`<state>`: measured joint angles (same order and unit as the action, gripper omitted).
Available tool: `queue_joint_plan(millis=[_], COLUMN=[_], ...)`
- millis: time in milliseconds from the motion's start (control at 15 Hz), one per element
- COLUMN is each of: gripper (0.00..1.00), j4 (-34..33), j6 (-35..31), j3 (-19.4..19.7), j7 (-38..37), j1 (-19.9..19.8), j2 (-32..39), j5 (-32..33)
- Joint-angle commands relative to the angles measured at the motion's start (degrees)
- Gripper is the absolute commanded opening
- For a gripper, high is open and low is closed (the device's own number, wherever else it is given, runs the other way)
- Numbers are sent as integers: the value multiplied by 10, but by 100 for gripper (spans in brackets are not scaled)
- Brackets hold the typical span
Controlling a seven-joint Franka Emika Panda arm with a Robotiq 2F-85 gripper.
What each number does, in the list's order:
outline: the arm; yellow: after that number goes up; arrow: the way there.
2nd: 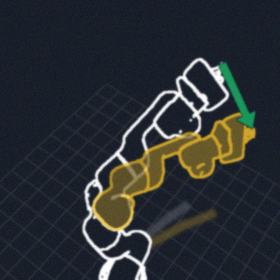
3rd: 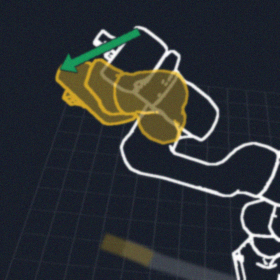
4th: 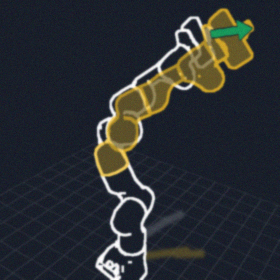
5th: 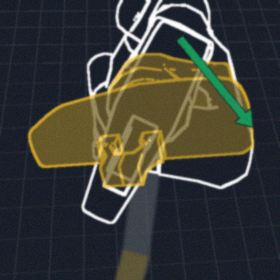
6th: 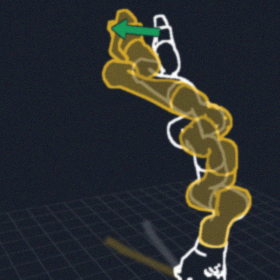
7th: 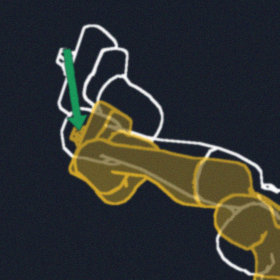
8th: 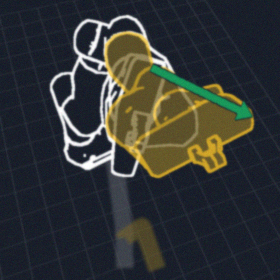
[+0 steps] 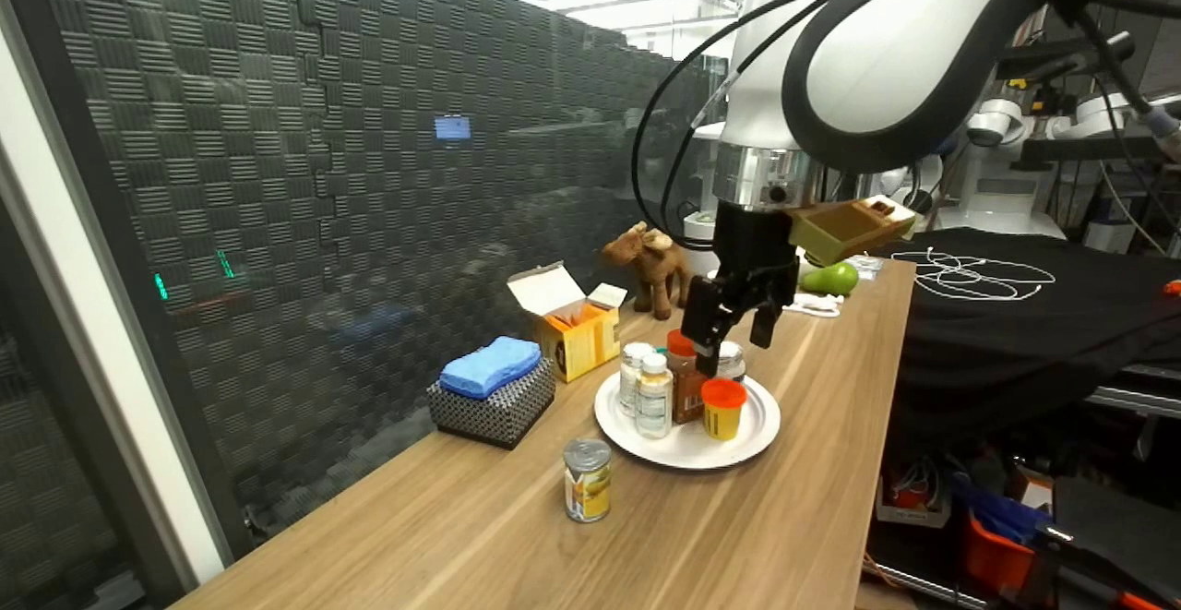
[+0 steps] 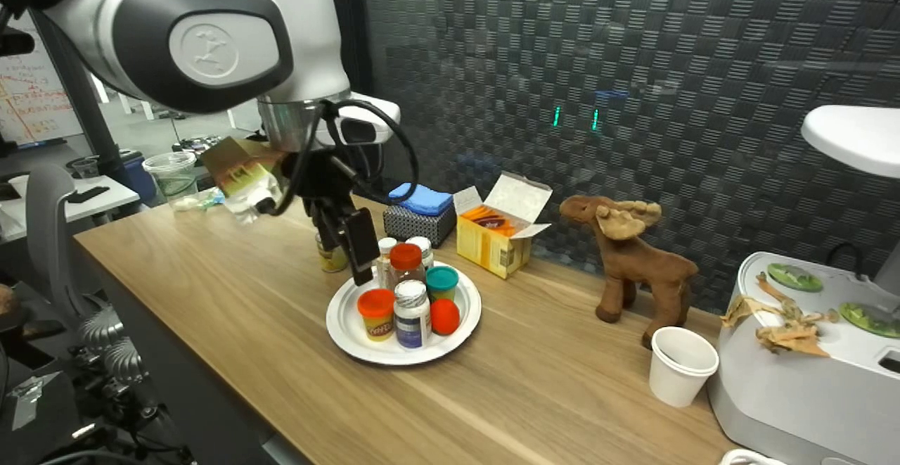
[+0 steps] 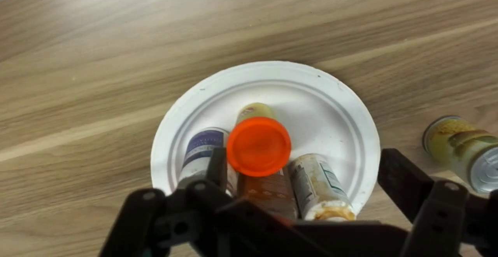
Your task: Put the bottles and the orange plushie surrounding the white plate on the white plate
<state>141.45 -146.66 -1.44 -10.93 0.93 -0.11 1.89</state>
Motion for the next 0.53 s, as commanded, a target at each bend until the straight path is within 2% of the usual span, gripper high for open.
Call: queue_joint_plan(millis=[0, 467], gripper=[100, 100], j4=[-11, -113], j6=[6, 24], j3=[-23, -55], j7=[-85, -227], j1=[23, 62], j2=[-16, 59], j5=[-4, -9])
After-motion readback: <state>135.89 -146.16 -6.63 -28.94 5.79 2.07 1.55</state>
